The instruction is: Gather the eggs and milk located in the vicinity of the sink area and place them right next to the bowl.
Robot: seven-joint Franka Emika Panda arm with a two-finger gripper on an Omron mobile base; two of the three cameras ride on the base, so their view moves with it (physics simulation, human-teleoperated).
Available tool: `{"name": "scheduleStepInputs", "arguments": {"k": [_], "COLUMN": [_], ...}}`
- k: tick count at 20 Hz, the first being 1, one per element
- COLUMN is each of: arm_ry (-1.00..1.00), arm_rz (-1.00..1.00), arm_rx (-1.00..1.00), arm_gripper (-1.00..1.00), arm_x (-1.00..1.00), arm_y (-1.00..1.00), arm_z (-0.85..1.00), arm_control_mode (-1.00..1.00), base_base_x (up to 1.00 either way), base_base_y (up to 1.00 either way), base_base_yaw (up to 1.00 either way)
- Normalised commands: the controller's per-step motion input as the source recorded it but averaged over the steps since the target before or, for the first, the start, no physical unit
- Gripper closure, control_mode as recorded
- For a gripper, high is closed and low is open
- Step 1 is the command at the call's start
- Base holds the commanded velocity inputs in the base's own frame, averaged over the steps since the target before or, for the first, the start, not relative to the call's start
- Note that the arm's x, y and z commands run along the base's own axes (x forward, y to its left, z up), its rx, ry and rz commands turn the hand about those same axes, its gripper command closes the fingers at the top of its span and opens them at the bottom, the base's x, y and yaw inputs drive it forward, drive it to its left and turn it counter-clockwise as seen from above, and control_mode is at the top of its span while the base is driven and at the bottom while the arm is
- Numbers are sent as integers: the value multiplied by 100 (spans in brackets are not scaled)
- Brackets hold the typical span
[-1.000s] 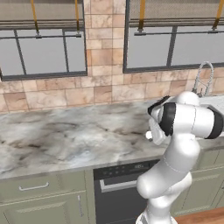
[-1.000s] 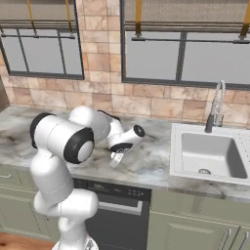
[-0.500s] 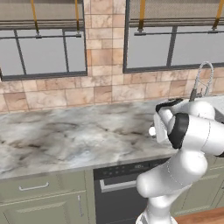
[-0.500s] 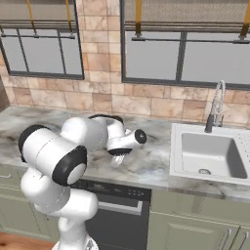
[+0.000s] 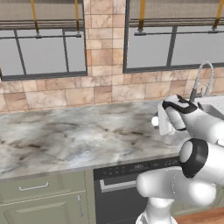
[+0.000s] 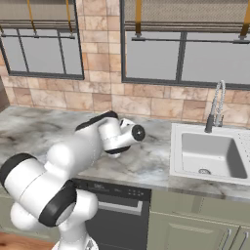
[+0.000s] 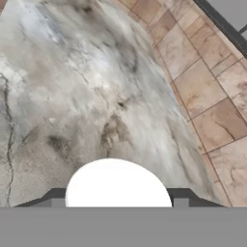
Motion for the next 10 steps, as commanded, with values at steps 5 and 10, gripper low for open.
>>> {"name": "scheduleStepInputs", "arguments": {"k": [5, 10], "arm_ry": [0, 0], "arm_rz": [0, 0], "arm_rx": [0, -2], "arm_gripper": [100, 100], "arm_x": [-30, -49], "arm_y": [0, 0], "arm_z": [65, 43], "arm_control_mode": [-100, -100], "base_base_x": [0, 0], "base_base_y": [0, 0], "base_base_yaw": [0, 0]}}
